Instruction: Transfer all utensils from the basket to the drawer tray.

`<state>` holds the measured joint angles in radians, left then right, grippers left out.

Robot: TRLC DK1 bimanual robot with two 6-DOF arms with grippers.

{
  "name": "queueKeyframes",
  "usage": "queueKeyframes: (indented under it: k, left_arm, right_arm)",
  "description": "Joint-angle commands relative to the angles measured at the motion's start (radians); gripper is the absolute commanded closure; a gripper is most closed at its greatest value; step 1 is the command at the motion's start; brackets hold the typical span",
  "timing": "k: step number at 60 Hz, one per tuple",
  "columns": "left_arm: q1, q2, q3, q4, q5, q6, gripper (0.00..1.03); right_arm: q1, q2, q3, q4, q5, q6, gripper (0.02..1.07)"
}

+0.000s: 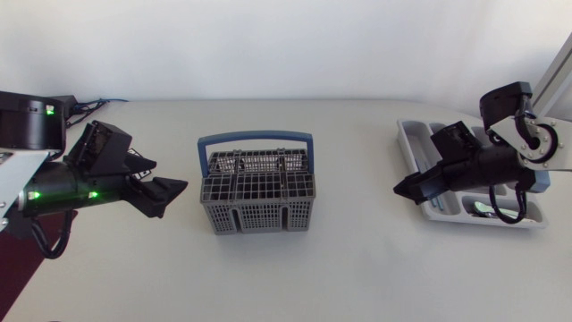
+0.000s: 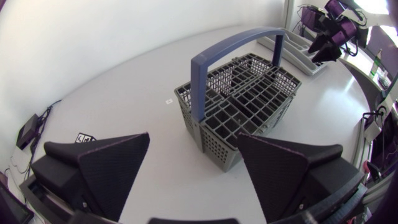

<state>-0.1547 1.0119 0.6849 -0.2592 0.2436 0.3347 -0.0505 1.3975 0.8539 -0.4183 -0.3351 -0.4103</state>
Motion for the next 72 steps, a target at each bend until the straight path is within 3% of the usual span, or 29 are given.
queueKeyframes:
  k: [1,24,34,58,68,72]
  left_arm:
    - [0.015,-0.027,-0.045,0.018,-0.004,0.024,0.05]
    - [0.049,-0.131,-0.133,0.089,-0.003,0.032,0.05]
    - [0.076,-0.177,-0.163,0.104,-0.006,0.024,0.05]
    - [0.155,-0.340,-0.257,0.215,-0.056,-0.076,0.05]
    - [0.161,-0.397,-0.308,0.268,-0.056,-0.069,0.05]
    - [0.162,-0.440,-0.332,0.285,-0.056,-0.069,0.05]
  right_arm:
    - [0.034,-0.054,-0.052,0.012,0.010,0.030,0.08]
    - [0.132,-0.282,-0.196,0.099,0.036,0.061,0.07]
    - [0.133,-0.364,-0.227,0.101,0.070,0.056,0.07]
    - [0.132,-0.523,-0.286,0.067,0.045,0.079,0.07]
    - [0.118,-0.600,-0.337,0.128,0.059,0.088,0.07]
    - [0.118,-0.667,-0.388,0.191,0.131,0.068,0.07]
